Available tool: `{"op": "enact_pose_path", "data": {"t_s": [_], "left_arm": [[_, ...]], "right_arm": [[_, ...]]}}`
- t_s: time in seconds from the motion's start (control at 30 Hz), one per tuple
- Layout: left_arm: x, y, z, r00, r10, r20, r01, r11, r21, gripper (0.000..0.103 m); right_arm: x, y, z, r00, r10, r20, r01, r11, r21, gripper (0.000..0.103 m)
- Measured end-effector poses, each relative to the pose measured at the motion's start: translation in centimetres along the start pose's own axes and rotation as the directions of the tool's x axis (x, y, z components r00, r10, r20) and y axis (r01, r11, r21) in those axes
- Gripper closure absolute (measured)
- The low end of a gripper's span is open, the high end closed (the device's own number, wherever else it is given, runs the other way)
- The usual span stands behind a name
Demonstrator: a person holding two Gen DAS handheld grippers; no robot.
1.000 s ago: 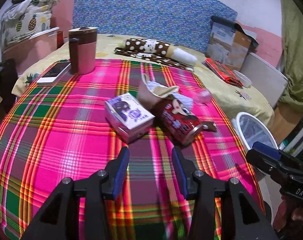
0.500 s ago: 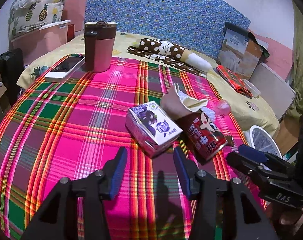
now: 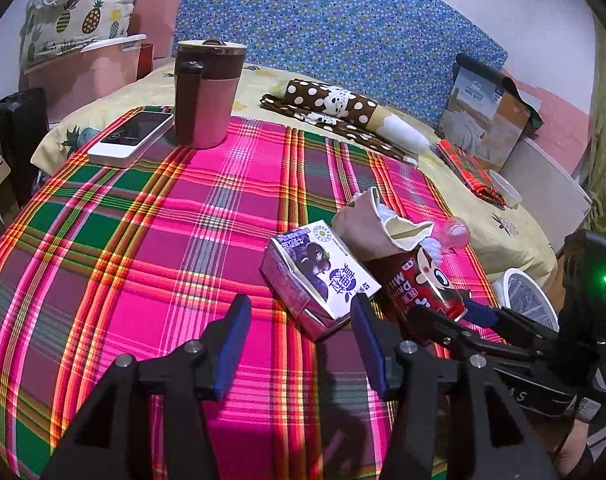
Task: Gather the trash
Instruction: 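Grasp the red cartoon can with the right tool while the left tool grasps the juice box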
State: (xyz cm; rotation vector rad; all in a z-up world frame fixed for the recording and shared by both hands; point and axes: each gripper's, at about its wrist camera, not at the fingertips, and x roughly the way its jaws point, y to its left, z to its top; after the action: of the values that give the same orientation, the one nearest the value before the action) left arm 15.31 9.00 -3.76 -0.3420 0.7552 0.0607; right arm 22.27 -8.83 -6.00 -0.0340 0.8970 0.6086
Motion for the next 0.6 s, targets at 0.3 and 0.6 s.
{"op": "enact_pose_path", "data": {"t_s": [0.3, 0.6], "left_arm": [[0.7, -1.1, 0.2, 1.0, -0.017, -0.008, 0.017, 1.0, 0.004, 0.042], [2.5, -2.5, 0.3, 0.999, 0.011, -0.033, -0.011, 1.0, -0.011, 0.033]], "right_arm": [[-1.4, -0.7, -0.7, 0.999, 0.017, 0.034, -0.017, 1.0, 0.022, 0.048], [-3.1, -2.2, -2.2, 0.999, 0.026, 0.045, -0.029, 0.997, 0.073, 0.048]]}}
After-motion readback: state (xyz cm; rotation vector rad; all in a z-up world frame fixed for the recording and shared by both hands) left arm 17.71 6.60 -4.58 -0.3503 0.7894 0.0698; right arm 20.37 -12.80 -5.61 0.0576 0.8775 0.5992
